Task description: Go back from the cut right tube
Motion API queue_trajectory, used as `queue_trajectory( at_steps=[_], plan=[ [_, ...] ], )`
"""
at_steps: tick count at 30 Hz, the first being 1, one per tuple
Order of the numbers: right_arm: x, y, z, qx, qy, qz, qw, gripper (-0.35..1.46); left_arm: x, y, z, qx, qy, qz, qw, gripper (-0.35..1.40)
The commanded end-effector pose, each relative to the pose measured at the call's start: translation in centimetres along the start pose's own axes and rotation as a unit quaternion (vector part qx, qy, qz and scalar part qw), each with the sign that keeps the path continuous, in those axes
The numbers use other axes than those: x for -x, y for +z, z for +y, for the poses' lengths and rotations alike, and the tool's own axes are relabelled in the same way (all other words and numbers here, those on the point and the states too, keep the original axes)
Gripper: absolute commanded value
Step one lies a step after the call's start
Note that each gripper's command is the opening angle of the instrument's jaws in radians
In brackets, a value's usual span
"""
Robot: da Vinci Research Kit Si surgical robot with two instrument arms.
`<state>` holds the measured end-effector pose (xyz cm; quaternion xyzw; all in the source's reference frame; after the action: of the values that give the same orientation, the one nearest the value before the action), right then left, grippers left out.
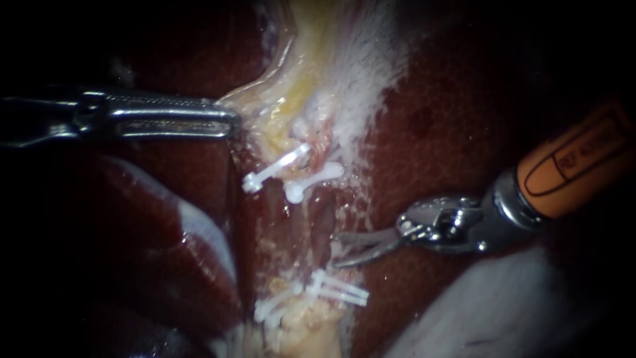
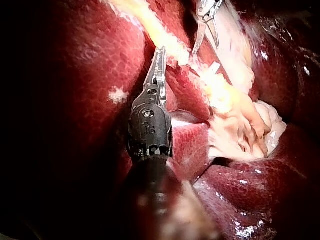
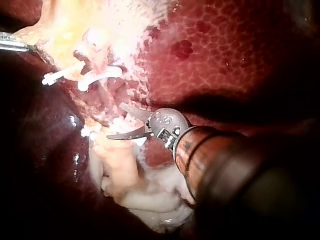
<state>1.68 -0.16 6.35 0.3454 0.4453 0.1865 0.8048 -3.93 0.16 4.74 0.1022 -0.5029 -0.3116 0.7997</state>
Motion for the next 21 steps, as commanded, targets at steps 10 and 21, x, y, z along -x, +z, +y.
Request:
queue_trajectory(
  at_steps=[10,21],
  plan=[
    [-0.19,-0.34,0.06,0.044,-0.133,0.011,0.9901,1.43,-0.01,0.0,0.01,-0.001,0.0,0.0,1.0,-0.35],
    [-0.34,-0.81,0.15,0.073,-0.184,0.012,0.9802,1.43,-0.04,0.01,0.06,-0.001,0.0,0.0,1.0,-0.35]
  ],
)
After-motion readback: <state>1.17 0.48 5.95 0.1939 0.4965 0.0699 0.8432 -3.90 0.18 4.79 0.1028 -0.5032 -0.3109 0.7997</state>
